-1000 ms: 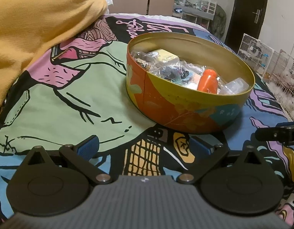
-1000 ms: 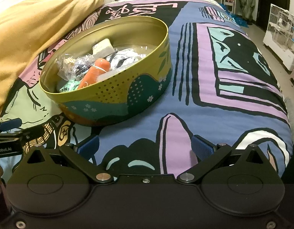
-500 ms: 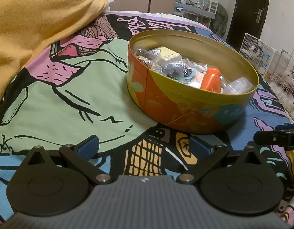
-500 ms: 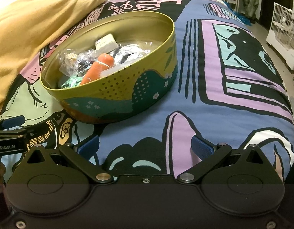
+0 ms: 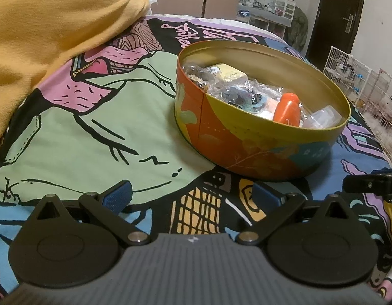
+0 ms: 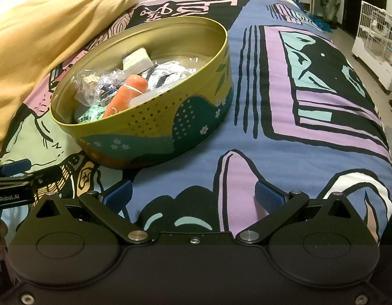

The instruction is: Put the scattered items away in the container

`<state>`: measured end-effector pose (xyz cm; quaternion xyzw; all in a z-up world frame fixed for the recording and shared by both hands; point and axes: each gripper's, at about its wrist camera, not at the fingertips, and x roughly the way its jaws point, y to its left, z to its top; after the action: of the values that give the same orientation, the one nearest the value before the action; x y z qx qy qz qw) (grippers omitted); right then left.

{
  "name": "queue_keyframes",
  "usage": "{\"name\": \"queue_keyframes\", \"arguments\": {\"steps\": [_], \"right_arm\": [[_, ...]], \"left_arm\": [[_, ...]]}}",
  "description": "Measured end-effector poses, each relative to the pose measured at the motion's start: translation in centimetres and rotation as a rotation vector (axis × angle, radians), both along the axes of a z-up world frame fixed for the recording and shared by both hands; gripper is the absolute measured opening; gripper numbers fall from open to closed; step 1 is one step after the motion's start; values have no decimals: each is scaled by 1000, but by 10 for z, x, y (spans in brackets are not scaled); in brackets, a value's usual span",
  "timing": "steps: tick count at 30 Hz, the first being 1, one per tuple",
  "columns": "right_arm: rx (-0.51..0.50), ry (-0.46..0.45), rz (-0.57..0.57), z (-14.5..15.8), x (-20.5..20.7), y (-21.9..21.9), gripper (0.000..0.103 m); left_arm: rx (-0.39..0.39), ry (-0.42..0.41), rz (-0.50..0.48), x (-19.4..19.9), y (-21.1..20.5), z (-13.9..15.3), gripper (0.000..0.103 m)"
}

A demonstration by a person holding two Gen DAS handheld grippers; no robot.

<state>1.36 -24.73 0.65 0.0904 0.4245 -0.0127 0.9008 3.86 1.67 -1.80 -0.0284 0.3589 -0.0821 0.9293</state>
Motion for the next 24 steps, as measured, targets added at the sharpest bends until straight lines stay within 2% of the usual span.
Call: {"name": "queue_keyframes", "arguments": {"steps": [24], "right_arm": [[6, -15, -24, 4, -2, -4, 103]], "left_arm": [[-4, -9, 10, 0, 2, 2, 103]]}}
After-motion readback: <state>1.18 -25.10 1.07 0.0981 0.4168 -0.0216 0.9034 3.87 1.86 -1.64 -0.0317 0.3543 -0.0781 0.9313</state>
